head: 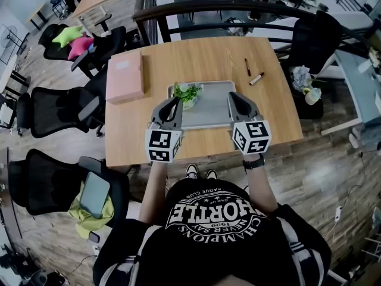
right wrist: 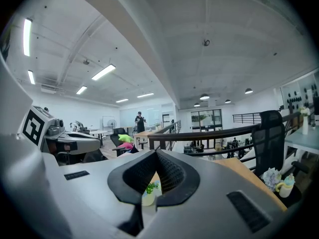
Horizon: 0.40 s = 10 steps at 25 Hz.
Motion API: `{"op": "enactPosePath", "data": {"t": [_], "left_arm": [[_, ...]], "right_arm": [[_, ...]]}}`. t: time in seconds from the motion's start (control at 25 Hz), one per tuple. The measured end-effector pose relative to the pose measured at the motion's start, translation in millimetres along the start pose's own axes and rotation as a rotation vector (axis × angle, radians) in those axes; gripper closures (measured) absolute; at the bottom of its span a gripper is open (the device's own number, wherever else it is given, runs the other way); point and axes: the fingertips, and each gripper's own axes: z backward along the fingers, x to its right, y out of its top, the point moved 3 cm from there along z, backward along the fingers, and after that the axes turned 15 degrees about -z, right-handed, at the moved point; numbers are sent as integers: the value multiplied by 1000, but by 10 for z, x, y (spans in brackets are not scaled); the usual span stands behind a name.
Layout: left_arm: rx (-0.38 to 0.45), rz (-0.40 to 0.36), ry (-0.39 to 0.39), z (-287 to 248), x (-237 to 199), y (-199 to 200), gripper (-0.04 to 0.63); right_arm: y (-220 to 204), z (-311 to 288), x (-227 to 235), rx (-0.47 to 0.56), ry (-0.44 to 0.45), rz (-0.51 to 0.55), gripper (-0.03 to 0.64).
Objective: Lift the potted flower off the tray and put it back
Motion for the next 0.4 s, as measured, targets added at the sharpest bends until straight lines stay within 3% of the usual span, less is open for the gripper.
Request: {"op": "enactPosePath", "data": {"t": [0.16, 0.24, 0.4], "left_arm": [[-31, 0, -25, -45, 46, -54, 561], [-89, 1, -65, -103, 107, -163, 561], [-301, 59, -288, -273, 418, -574, 561]], "right_arm": [[-38, -26, 20, -11, 9, -7, 598], [-68, -67, 37, -24, 21, -7, 598], [-128, -230, 69, -59, 78, 8, 598]]}}
